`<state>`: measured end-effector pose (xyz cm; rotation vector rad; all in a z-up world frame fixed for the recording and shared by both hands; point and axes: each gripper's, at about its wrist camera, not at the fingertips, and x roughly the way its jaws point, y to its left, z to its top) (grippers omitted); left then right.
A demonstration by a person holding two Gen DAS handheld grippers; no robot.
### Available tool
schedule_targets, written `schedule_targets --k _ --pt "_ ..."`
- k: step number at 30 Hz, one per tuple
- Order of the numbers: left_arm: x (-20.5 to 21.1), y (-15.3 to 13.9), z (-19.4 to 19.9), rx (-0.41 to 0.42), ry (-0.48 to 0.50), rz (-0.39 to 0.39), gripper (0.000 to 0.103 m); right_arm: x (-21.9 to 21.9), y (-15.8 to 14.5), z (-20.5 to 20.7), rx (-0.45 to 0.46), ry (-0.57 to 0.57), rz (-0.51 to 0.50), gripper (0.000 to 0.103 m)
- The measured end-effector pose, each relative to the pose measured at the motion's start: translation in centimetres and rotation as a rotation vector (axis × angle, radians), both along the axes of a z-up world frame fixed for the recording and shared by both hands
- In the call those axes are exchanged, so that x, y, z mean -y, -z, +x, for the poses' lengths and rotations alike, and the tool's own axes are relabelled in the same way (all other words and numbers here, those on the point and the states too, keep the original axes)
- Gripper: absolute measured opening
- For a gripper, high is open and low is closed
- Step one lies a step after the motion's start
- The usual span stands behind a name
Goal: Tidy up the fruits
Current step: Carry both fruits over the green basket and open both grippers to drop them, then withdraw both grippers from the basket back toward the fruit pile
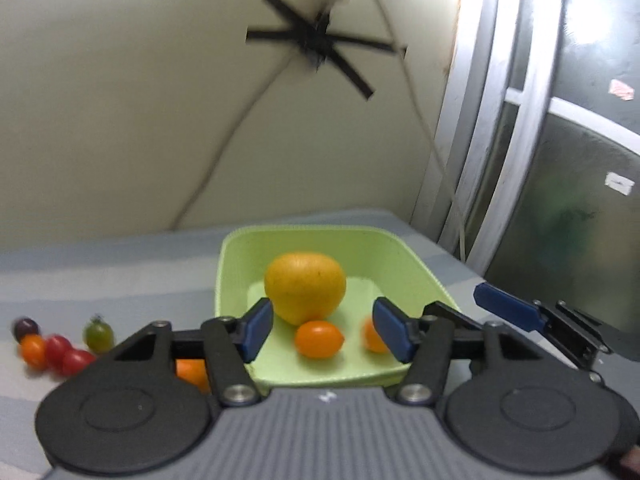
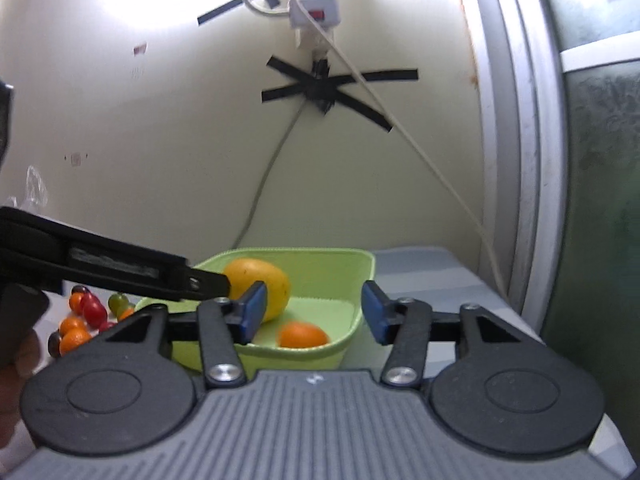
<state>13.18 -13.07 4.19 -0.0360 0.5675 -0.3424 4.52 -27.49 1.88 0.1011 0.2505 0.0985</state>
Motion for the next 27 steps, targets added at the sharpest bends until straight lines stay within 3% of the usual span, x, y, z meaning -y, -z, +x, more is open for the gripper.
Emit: schedule_targets --k 4,11,19,27 --pt "-1.8 -0.8 -2.6 0.058 -0.029 0.007 0.057 0.2 -0.1 -0.7 0.046 0.048 0.001 0.055" --pt "-7.1 0.6 -7.9 0.088 -0.186 0.152 0.057 0.5 -0.4 -1.9 0.03 0.082 0.071 0.054" --pt "-12.7 3.9 -10.2 0.002 -0.339 0.245 0.057 -5.3 0.2 -4.8 -0.101 -0.104 0.166 0.055" --pt "-17.5 4.5 -11.4 0.007 -0.453 0.26 0.057 -12.3 0.1 -4.7 -0.15 -0.238 0.16 0.055"
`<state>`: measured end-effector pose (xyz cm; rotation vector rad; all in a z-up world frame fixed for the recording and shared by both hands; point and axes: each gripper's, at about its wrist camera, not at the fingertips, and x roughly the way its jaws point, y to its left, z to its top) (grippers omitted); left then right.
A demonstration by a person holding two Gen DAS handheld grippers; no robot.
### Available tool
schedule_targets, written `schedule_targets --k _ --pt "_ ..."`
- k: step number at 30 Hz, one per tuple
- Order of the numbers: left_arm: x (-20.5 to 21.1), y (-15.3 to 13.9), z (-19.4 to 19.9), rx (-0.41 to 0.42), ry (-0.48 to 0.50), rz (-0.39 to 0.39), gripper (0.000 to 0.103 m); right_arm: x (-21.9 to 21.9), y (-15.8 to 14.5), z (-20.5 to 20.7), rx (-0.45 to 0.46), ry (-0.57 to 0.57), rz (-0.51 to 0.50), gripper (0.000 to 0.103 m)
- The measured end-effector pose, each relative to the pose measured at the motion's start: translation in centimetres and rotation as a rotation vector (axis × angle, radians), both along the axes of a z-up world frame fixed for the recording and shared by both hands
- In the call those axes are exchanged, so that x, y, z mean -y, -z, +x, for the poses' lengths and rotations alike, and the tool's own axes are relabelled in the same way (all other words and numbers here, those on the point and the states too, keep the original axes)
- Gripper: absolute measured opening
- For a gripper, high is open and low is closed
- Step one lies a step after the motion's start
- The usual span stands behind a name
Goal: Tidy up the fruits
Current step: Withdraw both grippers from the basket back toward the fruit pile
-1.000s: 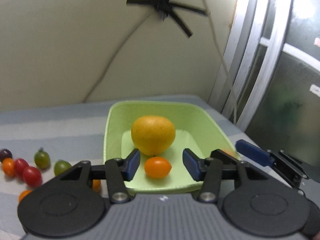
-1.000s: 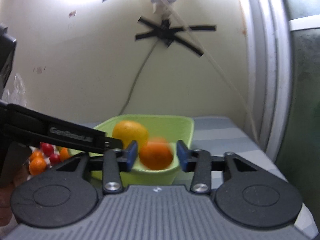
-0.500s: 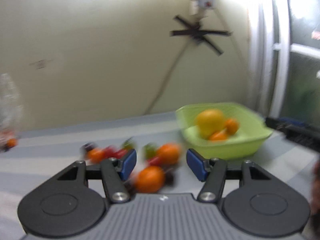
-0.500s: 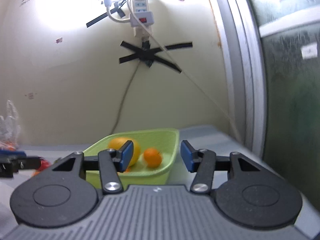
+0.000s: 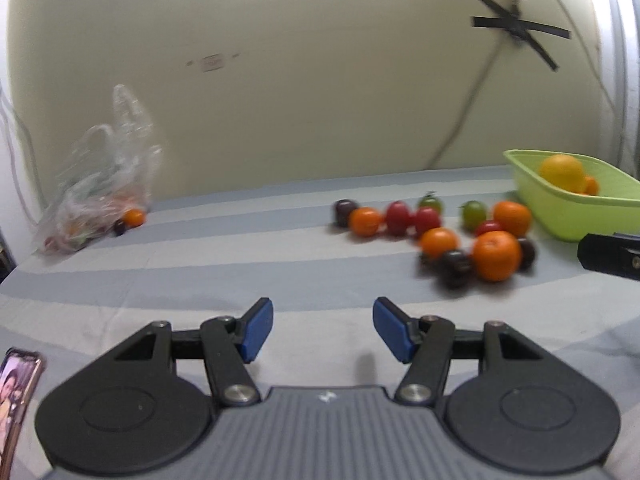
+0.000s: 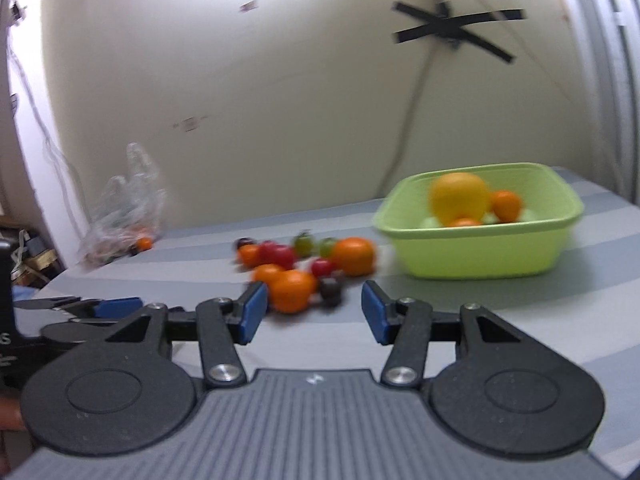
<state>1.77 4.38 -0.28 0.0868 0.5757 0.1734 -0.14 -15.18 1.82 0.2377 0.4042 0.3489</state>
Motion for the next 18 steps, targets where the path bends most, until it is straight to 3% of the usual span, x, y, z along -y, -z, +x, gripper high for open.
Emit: schedule_targets --k 6,18 --pt "-2.0 0.4 -0.3 0.003 -0.016 -0.055 0.057 -2.2 1.5 1.1 -0.07 -0.003 -0.03 0.055" --pt "-1.7 0.5 -0.4 0.026 0.043 -0.094 0.057 -1.7 1.5 0.8 -0.064 0.003 0.011 0.055"
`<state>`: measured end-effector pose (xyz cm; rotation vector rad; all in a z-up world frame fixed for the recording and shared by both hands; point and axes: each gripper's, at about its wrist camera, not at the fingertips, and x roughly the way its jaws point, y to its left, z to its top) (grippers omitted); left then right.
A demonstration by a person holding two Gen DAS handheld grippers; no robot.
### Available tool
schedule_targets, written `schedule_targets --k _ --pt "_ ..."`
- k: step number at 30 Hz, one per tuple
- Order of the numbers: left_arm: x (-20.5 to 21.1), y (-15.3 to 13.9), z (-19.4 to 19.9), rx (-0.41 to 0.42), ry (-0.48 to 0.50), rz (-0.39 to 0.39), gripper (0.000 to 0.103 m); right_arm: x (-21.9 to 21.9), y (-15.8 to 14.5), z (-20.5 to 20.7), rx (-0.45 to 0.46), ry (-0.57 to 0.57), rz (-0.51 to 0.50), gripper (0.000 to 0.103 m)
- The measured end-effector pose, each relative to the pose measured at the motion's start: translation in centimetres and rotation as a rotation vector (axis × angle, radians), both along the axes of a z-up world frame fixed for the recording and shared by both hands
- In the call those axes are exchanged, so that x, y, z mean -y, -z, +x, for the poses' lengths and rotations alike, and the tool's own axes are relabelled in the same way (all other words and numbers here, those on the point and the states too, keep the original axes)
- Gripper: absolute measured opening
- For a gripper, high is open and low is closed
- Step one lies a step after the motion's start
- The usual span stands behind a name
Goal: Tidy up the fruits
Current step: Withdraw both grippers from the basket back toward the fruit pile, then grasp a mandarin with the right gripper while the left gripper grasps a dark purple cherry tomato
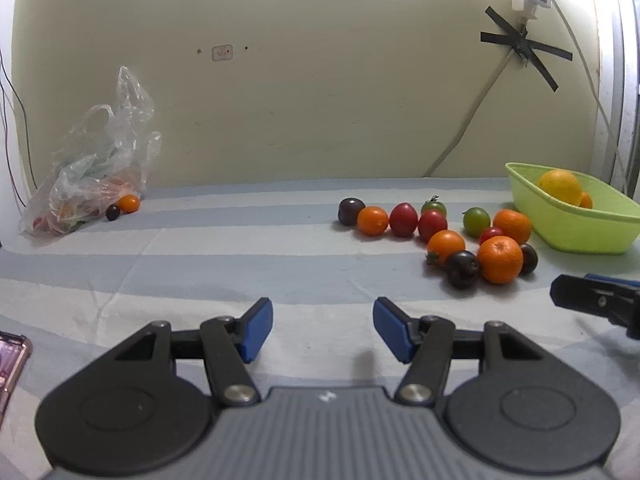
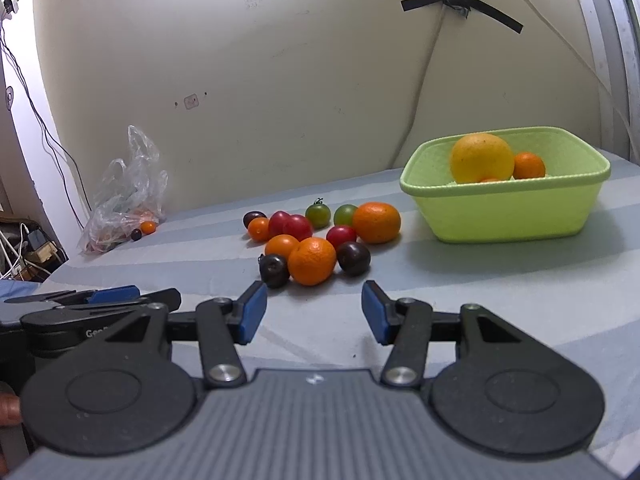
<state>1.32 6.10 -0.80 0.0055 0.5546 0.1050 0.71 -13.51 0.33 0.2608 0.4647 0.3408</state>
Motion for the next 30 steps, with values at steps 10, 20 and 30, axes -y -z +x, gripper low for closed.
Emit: schedule_targets --k 10,20,30 --pt "-1.2 0.0 -0.3 0.014 0.039 -0.11 0.057 -0.5 0.1 0.4 -0.026 -0.013 -0.039 0.054" --pt "-1.3 0.0 -0.4 0.02 0.054 -0.135 0.057 -5.3 -1.1 3.8 0.119 -0.094 -0.389 0.044" --pt "-1.0 -0.1 -0.2 0.014 0.094 -0.138 0.057 -4.5 -0.8 2.7 0.119 -0.119 -0.387 0.036"
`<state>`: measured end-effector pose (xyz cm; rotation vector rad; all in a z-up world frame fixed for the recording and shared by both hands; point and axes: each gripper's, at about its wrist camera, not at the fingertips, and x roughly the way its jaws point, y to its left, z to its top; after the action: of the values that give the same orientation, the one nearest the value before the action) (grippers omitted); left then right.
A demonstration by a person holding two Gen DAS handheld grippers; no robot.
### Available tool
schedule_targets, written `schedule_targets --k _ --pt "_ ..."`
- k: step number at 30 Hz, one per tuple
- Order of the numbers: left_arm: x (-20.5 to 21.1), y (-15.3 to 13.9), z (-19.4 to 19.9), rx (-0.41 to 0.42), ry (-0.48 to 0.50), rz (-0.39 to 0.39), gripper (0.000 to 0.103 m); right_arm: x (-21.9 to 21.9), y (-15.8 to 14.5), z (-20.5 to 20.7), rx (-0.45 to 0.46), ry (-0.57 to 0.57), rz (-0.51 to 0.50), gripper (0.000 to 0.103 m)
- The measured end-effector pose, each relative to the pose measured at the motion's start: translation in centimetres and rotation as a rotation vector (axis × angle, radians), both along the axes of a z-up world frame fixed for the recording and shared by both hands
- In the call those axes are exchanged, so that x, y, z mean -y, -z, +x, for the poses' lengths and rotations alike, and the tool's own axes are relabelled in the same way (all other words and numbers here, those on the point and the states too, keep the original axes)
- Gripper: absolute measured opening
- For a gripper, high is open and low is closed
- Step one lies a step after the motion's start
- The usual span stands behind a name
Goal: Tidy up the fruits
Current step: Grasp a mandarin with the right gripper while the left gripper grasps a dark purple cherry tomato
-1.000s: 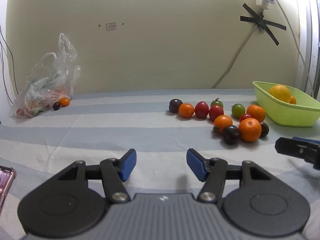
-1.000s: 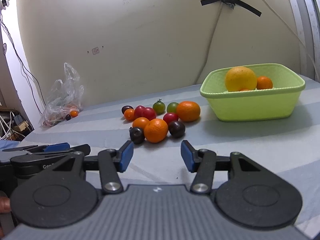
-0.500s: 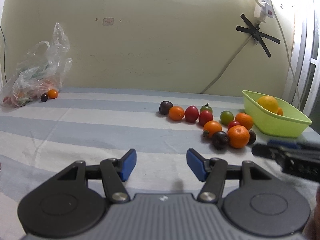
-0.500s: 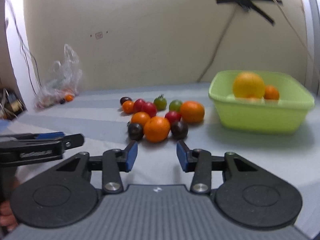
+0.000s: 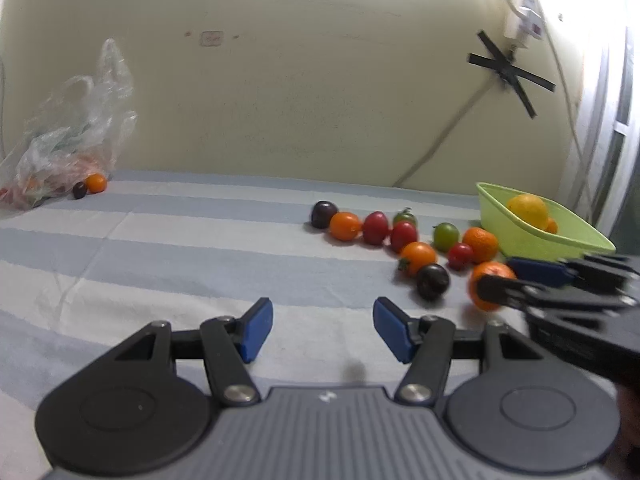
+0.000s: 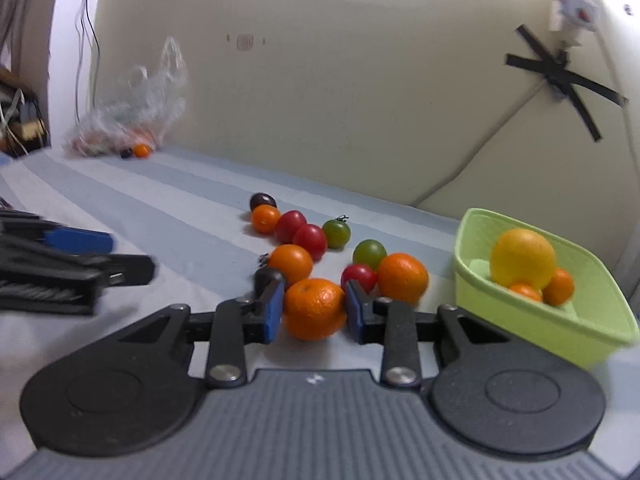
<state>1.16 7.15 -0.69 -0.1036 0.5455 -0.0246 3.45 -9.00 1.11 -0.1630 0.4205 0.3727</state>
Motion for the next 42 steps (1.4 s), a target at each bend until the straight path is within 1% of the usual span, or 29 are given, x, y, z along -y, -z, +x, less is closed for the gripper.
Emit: schedule_targets --k 2,4,5,6,8,9,11,14,17,20,23,27,29,33,37,39,40,41,42 --pt "0.8 -0.2 0.3 0.017 0.049 0.007 0.059 1.3 0.1 -1.8 -0.001 0.011 0.044 0.036" --pt "2.1 -0.4 1.1 0.017 0.093 0.004 0.061 2.3 0.6 -2.6 -0.039 0.017 0.076 0.036" --pt "2.9 -0.4 1.9 0.004 0.113 0.006 0.061 2.7 0.8 -2.8 -0.064 0.018 0.092 0.036" --pt "3.5 -0.3 2.7 -0.012 0.128 0.001 0.06 3.3 0.6 -2.9 -0.069 0.018 0.118 0.036" --pt "4.5 -0.1 4.5 -0.054 0.154 -0.039 0.055 3.7 0.7 -2.9 -0.089 0.01 0.145 0.037" --pt "4.8 0.1 5.2 -0.068 0.159 -0.059 0.052 4.0 0.7 -2.7 -0.099 0.008 0.164 0.039" --pt "5.2 0.5 6.2 -0.099 0.145 -0.086 0.043 4.4 0.9 -2.2 -0.135 0.009 0.204 0.041" --pt "5.0 0.8 7.1 -0.107 0.111 -0.114 0.034 5.3 1.3 -1.3 -0.208 -0.004 0.281 0.042" --pt "5.3 0.8 6.9 -0.1 0.114 -0.099 0.028 5.4 1.4 -1.4 -0.216 -0.009 0.302 0.042" --pt "5.9 0.7 6.2 -0.088 0.114 -0.056 0.028 5.7 1.4 -1.5 -0.22 -0.011 0.327 0.04" --pt "5.9 0.5 4.7 -0.082 0.118 -0.058 0.028 5.6 1.3 -1.6 -0.219 -0.017 0.318 0.04" --pt "5.0 0.7 1.8 -0.094 0.136 -0.104 0.028 5.8 1.3 -1.7 -0.222 -0.022 0.306 0.041" --pt "4.5 0.7 0.2 -0.084 0.141 -0.106 0.028 5.7 1.3 -1.9 -0.214 -0.029 0.29 0.04" --pt "3.6 0.6 -3.0 -0.072 0.149 -0.094 0.028 5.4 1.0 -3.2 -0.168 -0.095 0.269 0.039" --pt "2.2 0.0 -6.0 -0.054 0.151 -0.093 0.028 4.4 1.2 -5.7 -0.213 -0.196 0.26 0.039" --pt "1.7 0.2 -6.7 -0.06 0.142 -0.097 0.028 3.6 1.2 -6.9 -0.206 -0.229 0.223 0.039" --pt "1.5 0.4 -6.8 -0.066 0.139 -0.098 0.028 3.0 1.3 -7.5 -0.193 -0.242 0.188 0.039" --pt "1.3 0.8 -6.9 -0.077 0.135 -0.099 0.028 2.5 1.4 -8.0 -0.174 -0.247 0.151 0.04" --pt "1.2 1.0 -7.1 -0.062 0.134 -0.103 0.028 2.1 1.5 -8.4 -0.144 -0.245 0.119 0.041"
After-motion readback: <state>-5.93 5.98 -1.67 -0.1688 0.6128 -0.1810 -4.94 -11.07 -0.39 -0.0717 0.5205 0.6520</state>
